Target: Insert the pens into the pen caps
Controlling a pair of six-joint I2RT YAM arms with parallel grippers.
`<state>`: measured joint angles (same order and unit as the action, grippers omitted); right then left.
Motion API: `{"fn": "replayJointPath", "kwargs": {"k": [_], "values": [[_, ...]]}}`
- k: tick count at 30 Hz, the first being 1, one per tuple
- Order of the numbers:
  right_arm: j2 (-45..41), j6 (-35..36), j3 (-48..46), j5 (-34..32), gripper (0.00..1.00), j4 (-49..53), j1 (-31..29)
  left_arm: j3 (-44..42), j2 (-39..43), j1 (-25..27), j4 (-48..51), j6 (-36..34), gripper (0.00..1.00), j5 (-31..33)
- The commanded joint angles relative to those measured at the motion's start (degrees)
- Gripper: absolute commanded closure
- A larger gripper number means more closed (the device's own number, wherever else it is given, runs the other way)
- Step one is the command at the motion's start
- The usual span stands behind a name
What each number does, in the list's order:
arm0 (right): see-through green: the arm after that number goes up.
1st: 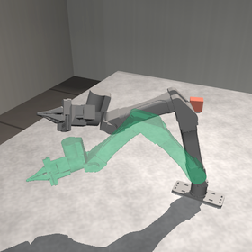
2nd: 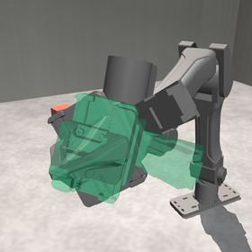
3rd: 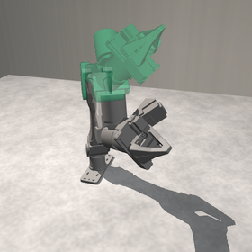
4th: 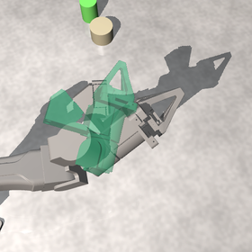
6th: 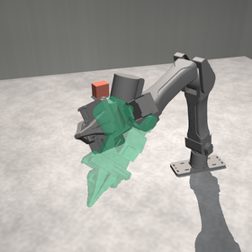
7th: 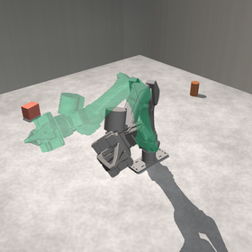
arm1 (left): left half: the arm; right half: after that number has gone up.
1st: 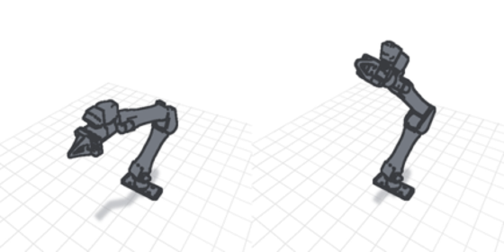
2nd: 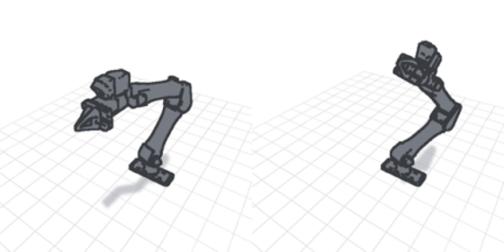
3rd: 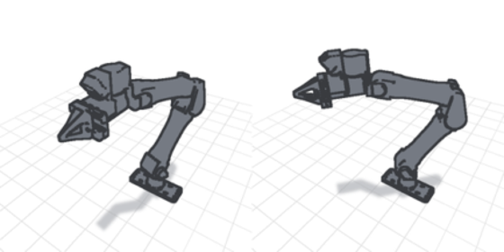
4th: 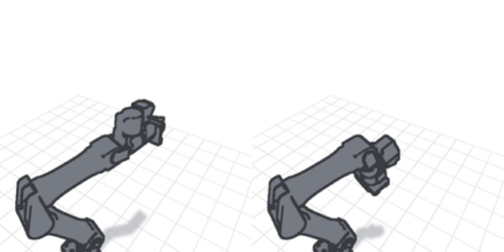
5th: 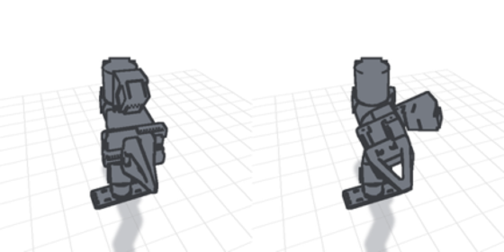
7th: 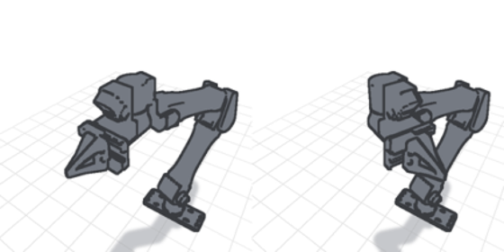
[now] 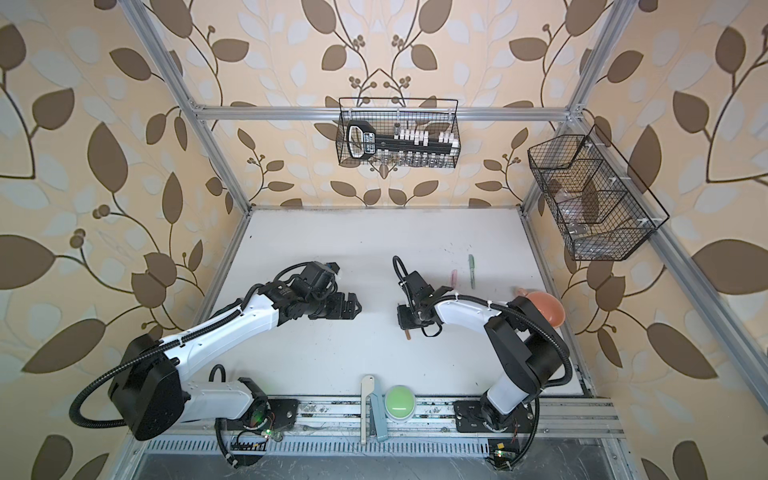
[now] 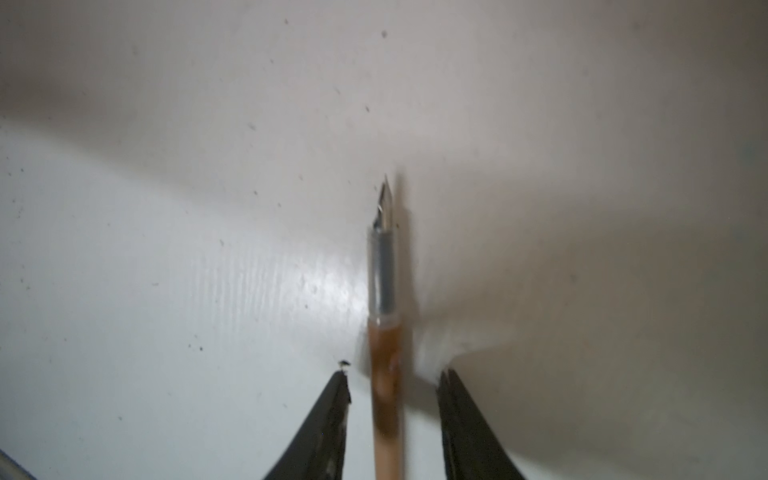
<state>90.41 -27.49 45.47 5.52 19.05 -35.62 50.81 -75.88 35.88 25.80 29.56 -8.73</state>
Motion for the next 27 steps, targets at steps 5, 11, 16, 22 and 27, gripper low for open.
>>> {"fn": "replayJointPath", "kwargs": {"k": [5,11,16,22,27], "values": [[-10.74,-4.24,-10.51,4.57,0.62,-2.08,-0.27,-0.28,-10.45,4.85,-20.64,7.25,0.01,-8.43],[-25.68,-7.15,-16.45,1.15,0.62,0.69,3.88,6.59,-18.94,11.16,-15.69,9.7,0.01,-4.46],[-38.24,-6.87,-17.69,-1.49,0.62,7.29,9.96,14.51,-24.98,14.01,-5.92,10.28,0.11,-0.42],[-46.04,-6.58,-19.71,-0.18,0.63,9.72,13.4,27.58,-33.9,16.69,8.41,9.13,0.29,1.85],[-48.65,-6.17,-20.23,0.7,0.66,10.57,14.31,34.33,-39.61,18.58,18.38,9.97,0.32,1.49]]}}
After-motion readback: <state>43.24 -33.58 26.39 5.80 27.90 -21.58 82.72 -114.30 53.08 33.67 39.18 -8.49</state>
